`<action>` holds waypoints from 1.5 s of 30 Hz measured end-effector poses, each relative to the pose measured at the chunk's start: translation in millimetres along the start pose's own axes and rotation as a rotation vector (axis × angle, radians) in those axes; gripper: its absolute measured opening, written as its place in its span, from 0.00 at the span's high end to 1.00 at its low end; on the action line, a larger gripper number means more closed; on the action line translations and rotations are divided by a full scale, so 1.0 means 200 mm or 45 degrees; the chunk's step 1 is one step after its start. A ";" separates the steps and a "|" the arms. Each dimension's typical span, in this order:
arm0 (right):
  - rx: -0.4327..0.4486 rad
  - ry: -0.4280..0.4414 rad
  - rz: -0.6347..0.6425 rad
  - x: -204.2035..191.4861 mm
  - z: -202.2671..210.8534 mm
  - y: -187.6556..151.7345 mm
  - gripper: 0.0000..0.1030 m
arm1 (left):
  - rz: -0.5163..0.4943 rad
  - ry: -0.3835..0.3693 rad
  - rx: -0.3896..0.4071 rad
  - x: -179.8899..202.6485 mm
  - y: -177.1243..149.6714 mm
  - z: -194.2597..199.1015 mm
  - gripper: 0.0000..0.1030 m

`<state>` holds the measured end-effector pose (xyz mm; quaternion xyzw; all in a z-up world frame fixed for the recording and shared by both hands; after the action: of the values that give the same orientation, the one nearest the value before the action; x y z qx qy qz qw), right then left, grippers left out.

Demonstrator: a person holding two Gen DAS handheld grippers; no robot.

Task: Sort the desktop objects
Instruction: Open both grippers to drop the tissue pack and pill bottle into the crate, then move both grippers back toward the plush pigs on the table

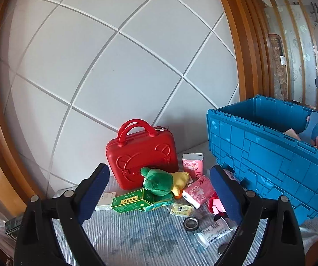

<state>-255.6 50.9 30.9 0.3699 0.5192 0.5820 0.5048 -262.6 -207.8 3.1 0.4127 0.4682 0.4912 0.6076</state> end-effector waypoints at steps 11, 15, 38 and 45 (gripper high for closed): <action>-0.143 -0.193 0.038 -0.14 0.03 -0.33 0.09 | -0.023 -0.210 0.053 0.16 -0.06 0.10 0.10; -0.166 -0.220 0.065 -0.15 0.08 -0.40 0.09 | -0.040 -0.218 0.021 0.22 -0.13 0.17 0.10; -0.254 0.114 0.078 -0.04 0.25 -0.65 0.08 | 0.049 0.243 -0.198 0.32 -0.51 0.67 0.10; -0.254 0.130 0.095 -0.01 0.27 -0.66 0.08 | 0.056 0.267 -0.206 0.37 -0.52 0.70 0.10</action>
<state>-176.3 54.9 -87.3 0.3067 0.4696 0.6673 0.4900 -97.5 -159.0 -78.1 0.3188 0.4790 0.5809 0.5757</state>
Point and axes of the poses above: each gripper's, at about its wrist camera, not at the fingertips, and z roughly against the way its jaws point, x to its right, y to its top, the point moved 2 cm from there along -z, roughly the way its jaws point, and after that the axes turned 9 degrees about x, right-handed, at the moved point
